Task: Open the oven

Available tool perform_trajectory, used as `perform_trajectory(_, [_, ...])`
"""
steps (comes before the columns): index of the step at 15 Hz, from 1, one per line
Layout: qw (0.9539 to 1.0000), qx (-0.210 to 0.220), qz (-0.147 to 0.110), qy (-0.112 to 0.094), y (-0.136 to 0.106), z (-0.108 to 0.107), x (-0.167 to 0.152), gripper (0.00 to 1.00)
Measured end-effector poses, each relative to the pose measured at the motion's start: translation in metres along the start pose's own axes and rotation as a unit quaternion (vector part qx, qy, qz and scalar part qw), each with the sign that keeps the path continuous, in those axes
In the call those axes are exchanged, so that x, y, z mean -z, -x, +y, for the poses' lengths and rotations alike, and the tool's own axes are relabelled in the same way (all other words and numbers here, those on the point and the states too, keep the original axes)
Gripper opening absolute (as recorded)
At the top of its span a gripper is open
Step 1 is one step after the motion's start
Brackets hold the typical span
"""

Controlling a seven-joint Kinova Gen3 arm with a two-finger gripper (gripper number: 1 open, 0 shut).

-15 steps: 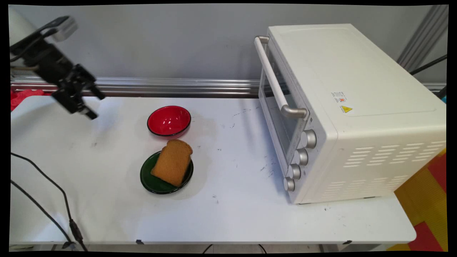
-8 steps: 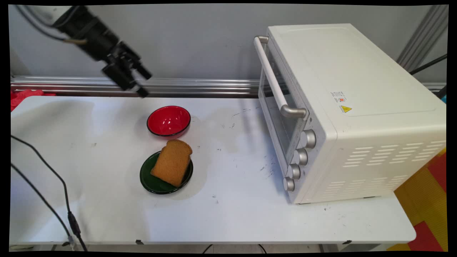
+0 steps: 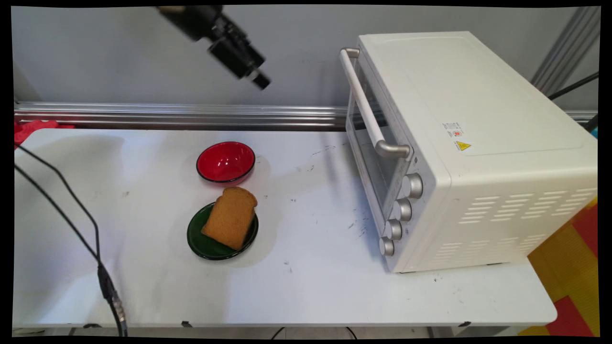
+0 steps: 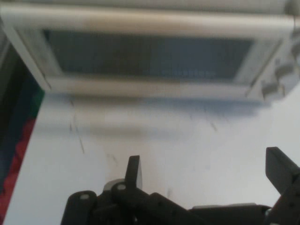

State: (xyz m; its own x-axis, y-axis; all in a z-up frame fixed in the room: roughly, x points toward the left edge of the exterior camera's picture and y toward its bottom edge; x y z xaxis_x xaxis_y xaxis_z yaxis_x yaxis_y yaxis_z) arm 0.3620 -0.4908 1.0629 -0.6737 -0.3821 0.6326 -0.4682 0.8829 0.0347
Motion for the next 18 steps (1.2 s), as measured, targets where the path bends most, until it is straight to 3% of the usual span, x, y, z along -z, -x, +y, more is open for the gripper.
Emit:
perform_trajectory(8, [0.9992,0.001,0.036,-0.018,-0.062,0.005,-0.016,1.0])
perform_trajectory(13, [0.999,-0.005,0.04,-0.018,-0.083,0.005,-0.026,1.0])
perform_trajectory(14, [0.9991,-0.007,0.039,-0.015,-0.085,0.004,-0.028,0.0])
perform_trajectory(18, [0.9991,-0.016,0.039,-0.002,-0.091,0.0,-0.038,0.0])
